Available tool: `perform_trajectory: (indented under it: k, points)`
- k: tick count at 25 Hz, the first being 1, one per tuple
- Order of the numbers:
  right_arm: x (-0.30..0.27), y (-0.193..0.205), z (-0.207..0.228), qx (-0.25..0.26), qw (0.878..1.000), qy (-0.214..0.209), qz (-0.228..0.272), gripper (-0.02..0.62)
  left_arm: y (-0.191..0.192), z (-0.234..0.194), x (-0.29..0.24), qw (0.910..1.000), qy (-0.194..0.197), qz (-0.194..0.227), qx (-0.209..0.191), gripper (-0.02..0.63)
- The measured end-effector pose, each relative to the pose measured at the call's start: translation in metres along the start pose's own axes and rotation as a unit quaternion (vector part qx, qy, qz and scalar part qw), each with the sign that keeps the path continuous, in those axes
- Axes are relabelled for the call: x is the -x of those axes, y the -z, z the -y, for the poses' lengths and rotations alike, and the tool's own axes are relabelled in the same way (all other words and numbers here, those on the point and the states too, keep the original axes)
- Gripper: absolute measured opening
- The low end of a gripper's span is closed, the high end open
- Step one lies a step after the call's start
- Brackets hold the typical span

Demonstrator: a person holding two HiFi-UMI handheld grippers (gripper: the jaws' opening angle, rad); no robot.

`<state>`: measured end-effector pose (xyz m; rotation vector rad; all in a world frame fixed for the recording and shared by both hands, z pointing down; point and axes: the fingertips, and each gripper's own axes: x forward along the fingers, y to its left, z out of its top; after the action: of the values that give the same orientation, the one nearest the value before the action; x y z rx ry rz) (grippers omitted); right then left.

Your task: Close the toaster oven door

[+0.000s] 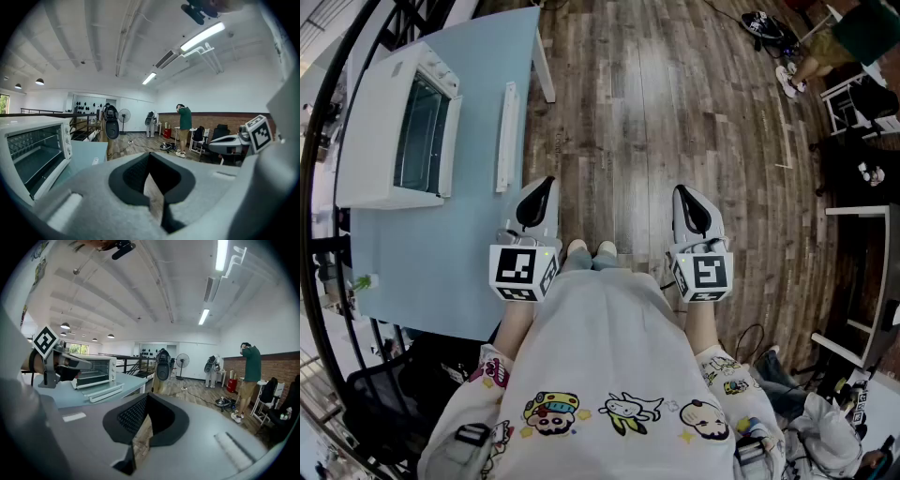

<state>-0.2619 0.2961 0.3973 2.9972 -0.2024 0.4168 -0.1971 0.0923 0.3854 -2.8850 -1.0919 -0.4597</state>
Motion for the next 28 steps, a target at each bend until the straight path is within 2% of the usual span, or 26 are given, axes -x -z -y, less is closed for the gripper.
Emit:
perform_trajectory:
  k: [11, 17, 23, 28]
  points:
    - [-0.002, 0.015, 0.012, 0.019, 0.999, -0.021, -0.016, 0.009, 0.012, 0.015, -0.009, 0.9999, -0.009, -0.009, 0.005, 0.000]
    - [0.009, 0.022, 0.025, 0.002, 1.000, -0.019, -0.014, 0.011, 0.018, 0.013, -0.002, 0.9993, -0.030, -0.016, 0.013, 0.018]
    - [0.003, 0.032, 0.033, -0.019, 1.000, -0.011, -0.023, 0.012, 0.020, 0.004, -0.010, 0.9993, -0.032, -0.014, 0.014, 0.048]
    - [-0.026, 0.025, 0.038, -0.021, 0.999, -0.015, -0.023, 0.063, 0.015, -0.012, -0.033, 0.9993, -0.030, -0.013, 0.016, 0.062]
